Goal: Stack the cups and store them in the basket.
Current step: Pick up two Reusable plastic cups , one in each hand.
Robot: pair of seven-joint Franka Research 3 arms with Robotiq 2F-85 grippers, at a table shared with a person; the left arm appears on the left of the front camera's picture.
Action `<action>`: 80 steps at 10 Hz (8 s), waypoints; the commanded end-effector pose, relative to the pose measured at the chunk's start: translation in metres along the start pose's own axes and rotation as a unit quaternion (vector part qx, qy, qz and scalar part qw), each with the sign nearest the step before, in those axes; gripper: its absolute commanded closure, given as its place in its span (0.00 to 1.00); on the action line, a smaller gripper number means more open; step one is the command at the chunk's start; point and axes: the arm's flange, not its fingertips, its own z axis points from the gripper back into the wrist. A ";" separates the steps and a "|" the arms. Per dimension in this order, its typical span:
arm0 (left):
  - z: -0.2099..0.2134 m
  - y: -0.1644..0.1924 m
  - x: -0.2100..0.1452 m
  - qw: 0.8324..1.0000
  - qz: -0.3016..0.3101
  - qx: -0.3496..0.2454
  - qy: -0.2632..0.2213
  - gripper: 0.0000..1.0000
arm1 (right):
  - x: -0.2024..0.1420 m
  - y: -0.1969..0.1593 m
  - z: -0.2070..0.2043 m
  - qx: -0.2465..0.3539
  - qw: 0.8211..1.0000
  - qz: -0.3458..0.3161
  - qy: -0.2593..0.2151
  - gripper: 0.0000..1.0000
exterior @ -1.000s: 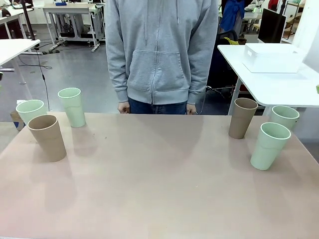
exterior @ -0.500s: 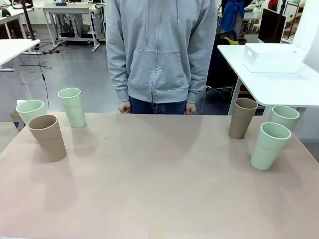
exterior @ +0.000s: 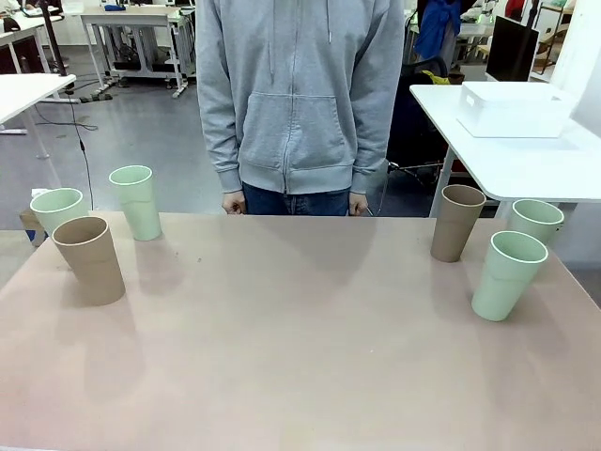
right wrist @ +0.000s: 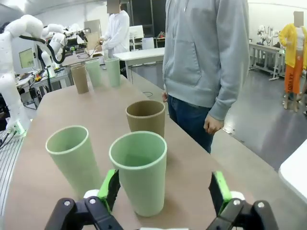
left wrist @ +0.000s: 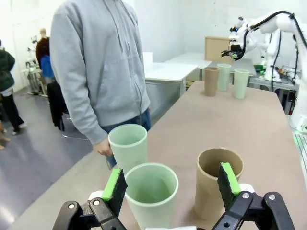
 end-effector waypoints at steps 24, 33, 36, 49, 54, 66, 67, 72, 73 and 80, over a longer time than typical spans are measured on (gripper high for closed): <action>-0.005 0.085 -0.128 0.994 0.008 -0.107 0.018 0.00 | -0.106 -0.013 -0.064 0.122 0.992 0.016 -0.037 0.00; -0.042 0.090 -0.177 0.998 0.021 -0.050 -0.023 0.00 | -0.108 -0.009 -0.090 0.120 0.991 -0.019 -0.057 0.00; -0.051 0.092 -0.181 0.998 0.028 -0.048 -0.026 0.00 | -0.108 -0.008 -0.094 0.120 0.991 -0.023 -0.059 0.00; -0.091 0.065 -0.180 0.992 0.023 -0.115 -0.050 0.00 | -0.111 -0.009 -0.102 0.107 0.992 -0.036 -0.059 0.00; -0.099 0.056 -0.177 0.990 0.024 -0.124 -0.055 0.00 | -0.109 -0.004 -0.118 0.113 0.991 -0.039 -0.052 0.00; -0.129 0.047 -0.178 0.992 0.012 -0.112 -0.050 0.00 | -0.111 0.001 -0.161 0.117 0.991 -0.046 -0.044 0.00; -0.131 0.050 -0.178 0.992 0.019 -0.112 -0.054 0.00 | -0.110 0.001 -0.164 0.117 0.991 -0.047 -0.045 0.00; -0.133 0.052 -0.178 0.990 0.036 -0.119 -0.066 0.00 | -0.111 0.003 -0.174 0.125 0.990 -0.054 -0.045 0.00; -0.133 0.052 -0.179 0.990 0.039 -0.120 -0.068 0.00 | -0.110 0.005 -0.174 0.130 0.989 -0.057 -0.045 0.00; -0.131 0.051 -0.179 0.988 0.047 -0.132 -0.066 0.19 | -0.110 0.002 -0.173 0.137 0.988 -0.053 -0.046 0.20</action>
